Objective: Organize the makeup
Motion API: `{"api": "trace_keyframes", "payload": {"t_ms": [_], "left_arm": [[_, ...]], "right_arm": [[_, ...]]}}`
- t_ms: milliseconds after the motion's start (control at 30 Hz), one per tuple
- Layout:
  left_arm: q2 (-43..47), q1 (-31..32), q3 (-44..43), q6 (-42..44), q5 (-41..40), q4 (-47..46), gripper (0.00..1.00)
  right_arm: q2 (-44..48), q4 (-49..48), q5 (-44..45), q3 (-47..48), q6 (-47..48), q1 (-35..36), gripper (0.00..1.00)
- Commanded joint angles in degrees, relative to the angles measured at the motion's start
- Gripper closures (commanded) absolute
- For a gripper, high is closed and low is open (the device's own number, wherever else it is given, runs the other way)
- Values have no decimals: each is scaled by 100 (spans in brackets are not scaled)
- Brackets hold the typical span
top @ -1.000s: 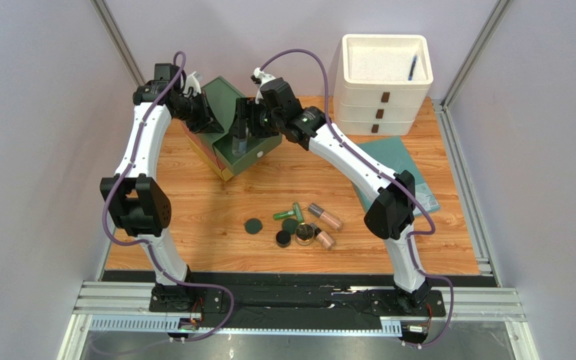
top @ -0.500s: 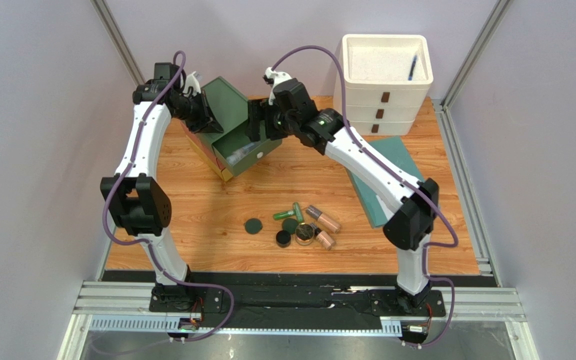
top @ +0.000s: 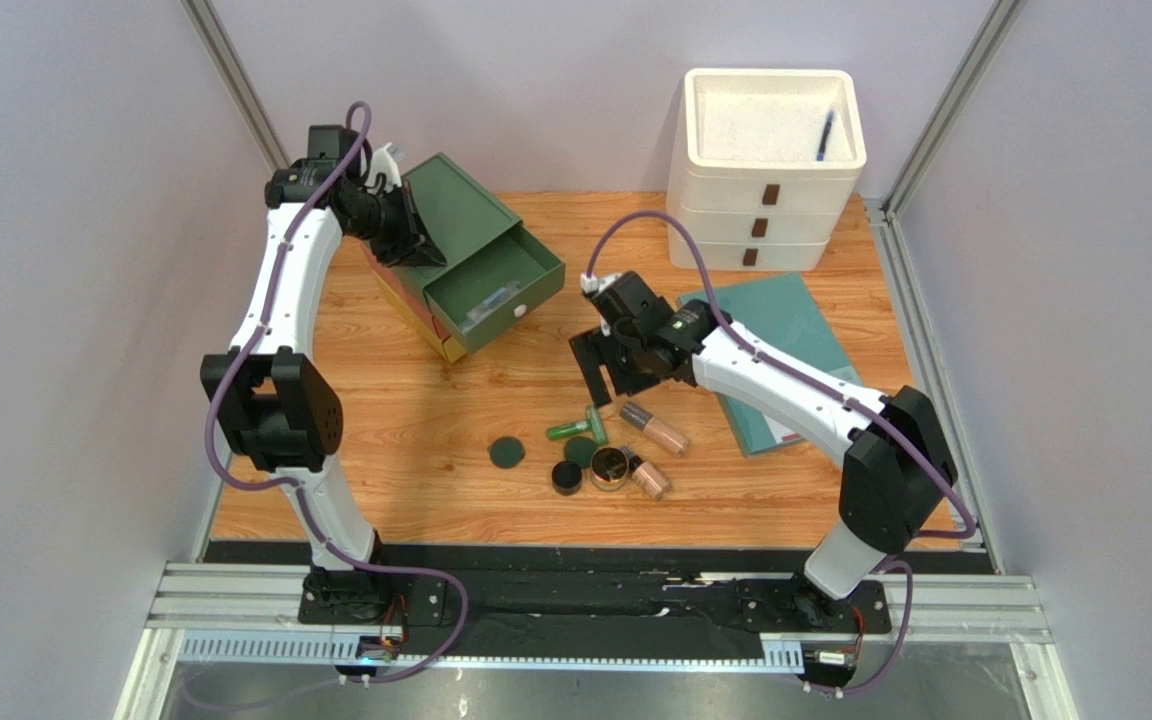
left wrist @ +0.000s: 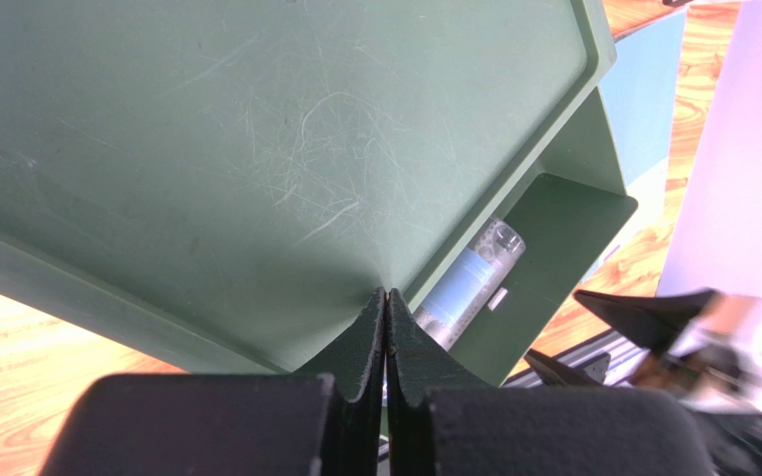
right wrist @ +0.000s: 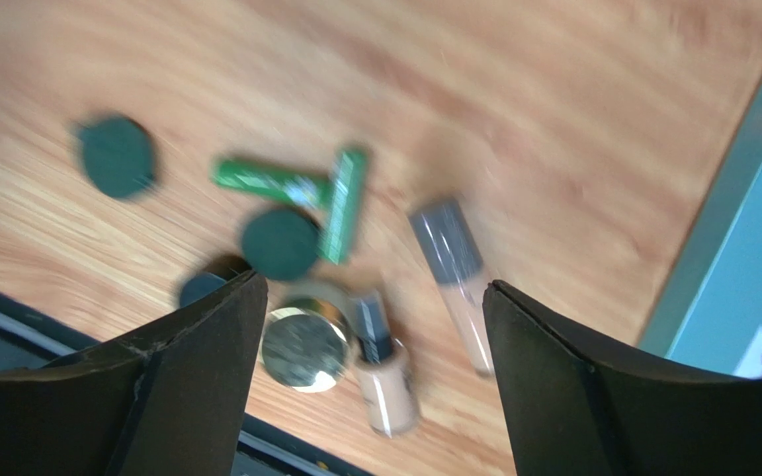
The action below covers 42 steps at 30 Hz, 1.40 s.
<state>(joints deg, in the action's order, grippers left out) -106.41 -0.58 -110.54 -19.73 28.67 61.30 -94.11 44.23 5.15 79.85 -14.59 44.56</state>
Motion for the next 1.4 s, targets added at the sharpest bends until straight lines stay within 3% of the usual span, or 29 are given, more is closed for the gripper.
{"api": "trace_keyframes", "payload": {"t_ms": [0,300,500,533,567,833,1067,1367], "left_arm": [[-231,-100,68,311,-511,488,100],[-205,-91,296,303,-485,401,100],[-196,-92,331,311,-485,392,100],[-196,-100,323,320,-493,392,100],[-196,-92,323,320,-502,400,100],[-213,-109,340,311,-493,409,100],[-196,-109,323,311,-520,409,100],[-196,-109,296,329,-546,444,100]], "right_arm": [[279,192,512,-723,194,18,18],[-318,-54,1216,-1156,106,-52,17],[-784,-642,963,-1358,114,-271,20],[-915,-704,866,-1367,132,-307,24],[-986,-748,813,-1367,106,-351,43],[-1075,-960,733,-1376,202,-738,100],[-180,-609,1401,-982,545,-790,100],[340,-344,664,1092,53,-773,100]]}}
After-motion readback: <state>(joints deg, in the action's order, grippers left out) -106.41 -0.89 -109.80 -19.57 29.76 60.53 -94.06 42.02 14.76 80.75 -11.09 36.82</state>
